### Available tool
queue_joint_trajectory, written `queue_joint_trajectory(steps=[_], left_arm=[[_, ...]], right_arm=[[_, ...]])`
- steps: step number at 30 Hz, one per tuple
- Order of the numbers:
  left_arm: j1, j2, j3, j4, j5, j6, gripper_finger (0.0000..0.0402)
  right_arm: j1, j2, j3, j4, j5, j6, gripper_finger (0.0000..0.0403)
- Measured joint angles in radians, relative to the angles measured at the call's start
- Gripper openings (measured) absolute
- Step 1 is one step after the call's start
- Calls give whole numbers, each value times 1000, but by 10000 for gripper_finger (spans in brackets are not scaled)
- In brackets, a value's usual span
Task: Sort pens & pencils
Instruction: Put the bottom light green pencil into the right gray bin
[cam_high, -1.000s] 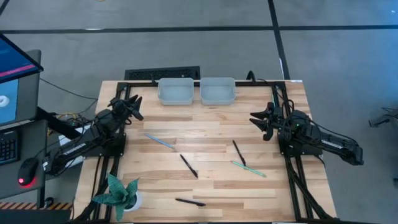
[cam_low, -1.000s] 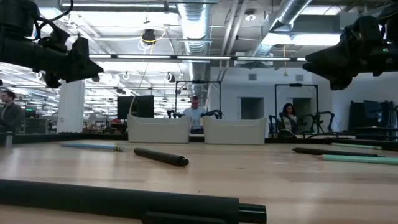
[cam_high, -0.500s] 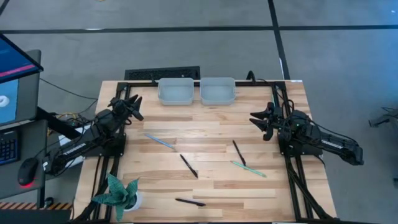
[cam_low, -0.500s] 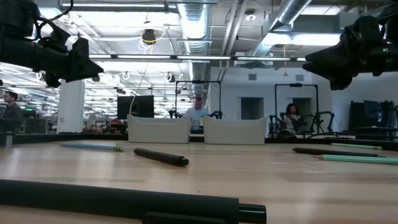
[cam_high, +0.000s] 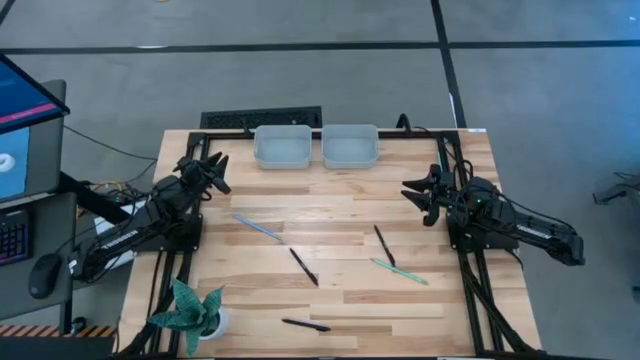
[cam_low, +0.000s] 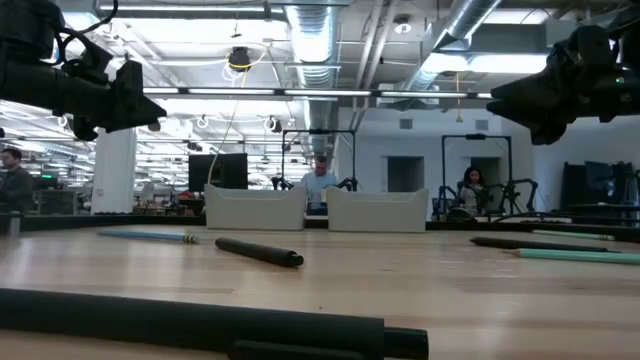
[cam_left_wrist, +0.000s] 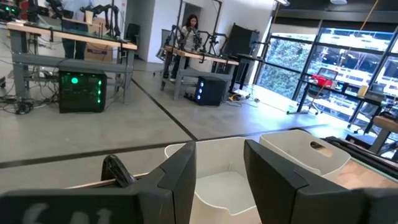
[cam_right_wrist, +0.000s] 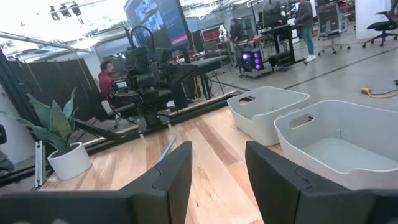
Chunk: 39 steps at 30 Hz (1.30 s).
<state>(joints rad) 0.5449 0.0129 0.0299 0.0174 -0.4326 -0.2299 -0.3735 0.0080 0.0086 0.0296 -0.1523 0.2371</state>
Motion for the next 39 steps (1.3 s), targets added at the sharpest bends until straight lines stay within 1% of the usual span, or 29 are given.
queue_joint_trajectory(steps=[4, 7, 9, 18, 20, 26, 34, 39], left_arm=[[0, 0, 0, 0, 0, 0, 126], [0, 0, 0, 0, 0, -1, 126], [0, 0, 0, 0, 0, -1, 126], [0, 0, 0, 0, 0, -1, 126], [0, 0, 0, 0, 0, -1, 126], [0, 0, 0, 0, 0, -1, 126], [0, 0, 0, 0, 0, -3, 126], [0, 0, 0, 0, 0, -62, 126]], right_arm=[[0, 0, 0, 0, 5, -5, 172], [0, 0, 0, 0, 50, -62, 173], [0, 0, 0, 0, 52, -77, 173], [0, 0, 0, 8, 52, -78, 173], [0, 0, 0, 22, 54, -47, 173], [0, 0, 0, 139, 82, 80, 171], [-1, 0, 0, 390, 83, 79, 172], [-1, 0, 0, 458, 107, 70, 172]])
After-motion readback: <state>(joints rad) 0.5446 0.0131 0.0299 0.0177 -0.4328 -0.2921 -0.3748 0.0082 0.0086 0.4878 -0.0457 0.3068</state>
